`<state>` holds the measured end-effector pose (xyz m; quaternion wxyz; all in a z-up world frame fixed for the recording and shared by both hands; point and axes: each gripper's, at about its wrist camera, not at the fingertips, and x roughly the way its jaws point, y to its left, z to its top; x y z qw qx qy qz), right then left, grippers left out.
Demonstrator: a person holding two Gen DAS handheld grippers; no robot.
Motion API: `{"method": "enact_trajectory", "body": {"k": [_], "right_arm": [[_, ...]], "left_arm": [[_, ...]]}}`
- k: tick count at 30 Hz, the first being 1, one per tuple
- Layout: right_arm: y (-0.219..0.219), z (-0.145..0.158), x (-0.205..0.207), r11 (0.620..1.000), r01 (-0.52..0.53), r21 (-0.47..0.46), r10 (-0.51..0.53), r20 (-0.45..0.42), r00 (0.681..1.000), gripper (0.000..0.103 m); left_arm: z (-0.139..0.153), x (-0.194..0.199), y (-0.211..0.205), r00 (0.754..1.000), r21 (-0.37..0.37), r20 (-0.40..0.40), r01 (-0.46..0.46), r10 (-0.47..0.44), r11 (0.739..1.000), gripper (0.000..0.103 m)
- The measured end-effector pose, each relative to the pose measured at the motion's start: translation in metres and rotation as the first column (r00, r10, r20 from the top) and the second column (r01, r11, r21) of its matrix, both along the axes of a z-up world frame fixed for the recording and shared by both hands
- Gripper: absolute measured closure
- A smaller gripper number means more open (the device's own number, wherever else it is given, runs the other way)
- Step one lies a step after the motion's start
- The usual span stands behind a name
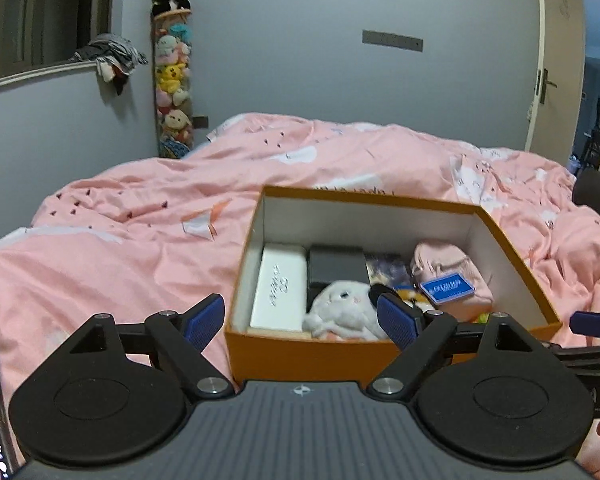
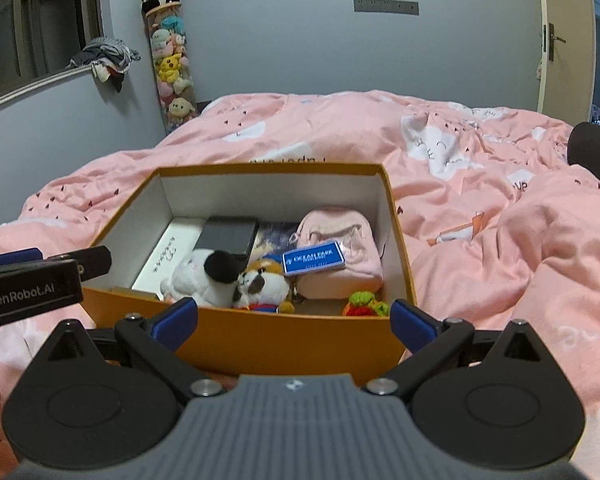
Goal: Organize objects
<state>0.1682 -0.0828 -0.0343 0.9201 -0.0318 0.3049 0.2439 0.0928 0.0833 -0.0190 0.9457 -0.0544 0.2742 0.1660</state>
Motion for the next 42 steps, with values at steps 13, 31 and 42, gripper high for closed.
{"method": "enact_trajectory", "body": {"k": [13, 31, 42], "right_arm": [[-0.004, -0.003, -0.002, 1.000, -0.001, 0.019, 0.002, -0.048, 0.999, 0.001], [-0.016, 0.013, -0.012, 0.999, 0.015, 0.049, -0.014, -0.025, 1.000, 0.001], [-0.026, 0.015, -0.022, 0.999, -0.006, 0.053, 0.006, -0.007, 1.000, 0.001]], "left_arm": [[0.004, 0.000, -0.005, 0.999, 0.012, -0.043, -0.019, 0.019, 1.000, 0.003], [0.011, 0.000, -0.015, 0.999, 0.024, -0.044, 0.030, -0.029, 0.999, 0.003], [0.017, -0.006, -0.028, 0.997, 0.061, -0.023, 0.077, -0.075, 0.995, 0.003]]}}
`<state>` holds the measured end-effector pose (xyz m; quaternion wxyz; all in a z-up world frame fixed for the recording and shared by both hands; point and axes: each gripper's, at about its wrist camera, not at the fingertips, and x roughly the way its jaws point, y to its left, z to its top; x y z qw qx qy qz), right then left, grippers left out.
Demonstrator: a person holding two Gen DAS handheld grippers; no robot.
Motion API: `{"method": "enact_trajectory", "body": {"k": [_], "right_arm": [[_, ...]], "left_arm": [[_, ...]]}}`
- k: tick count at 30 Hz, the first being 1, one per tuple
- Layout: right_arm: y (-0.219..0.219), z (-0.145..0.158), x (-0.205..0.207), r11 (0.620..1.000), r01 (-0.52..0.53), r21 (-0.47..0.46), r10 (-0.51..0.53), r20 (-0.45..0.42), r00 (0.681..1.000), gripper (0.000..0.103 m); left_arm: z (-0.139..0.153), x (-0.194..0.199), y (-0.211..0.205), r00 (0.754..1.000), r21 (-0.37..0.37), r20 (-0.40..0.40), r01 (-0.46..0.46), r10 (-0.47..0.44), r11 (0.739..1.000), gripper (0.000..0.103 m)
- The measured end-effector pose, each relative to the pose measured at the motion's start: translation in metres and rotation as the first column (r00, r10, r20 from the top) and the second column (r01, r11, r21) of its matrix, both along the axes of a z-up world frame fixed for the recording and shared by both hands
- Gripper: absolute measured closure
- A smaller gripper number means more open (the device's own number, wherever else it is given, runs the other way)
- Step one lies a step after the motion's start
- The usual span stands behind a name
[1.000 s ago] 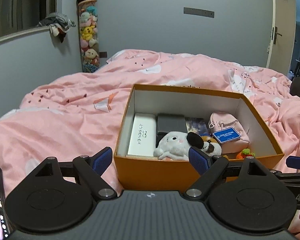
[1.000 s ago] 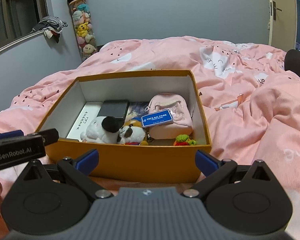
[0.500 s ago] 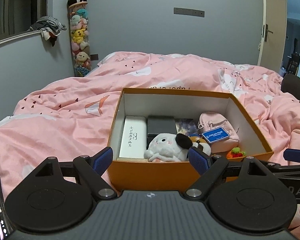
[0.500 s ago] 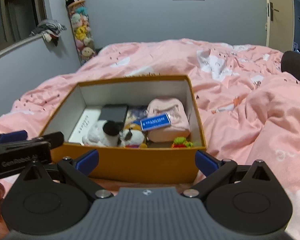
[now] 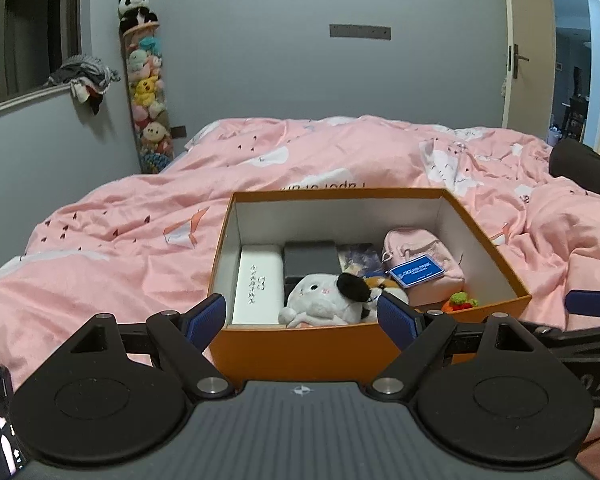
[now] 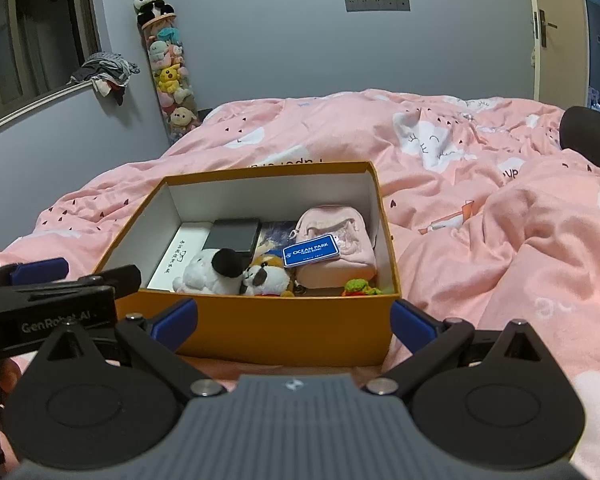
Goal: Organize objects
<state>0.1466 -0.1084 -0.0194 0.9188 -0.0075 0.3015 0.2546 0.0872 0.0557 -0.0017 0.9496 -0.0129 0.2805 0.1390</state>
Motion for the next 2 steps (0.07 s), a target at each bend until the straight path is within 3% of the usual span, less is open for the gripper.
{"method": "enact_trajectory", "body": {"k": [2], "right_arm": [[-0.0001, -0.0004, 0.0003, 1.000, -0.009, -0.006, 0.009, 0.000, 1.000, 0.001]], "left_arm": [[0.0036, -0.0005, -0.0014, 1.000, 0.002, 0.007, 0.001, -0.001, 1.000, 0.003]]}}
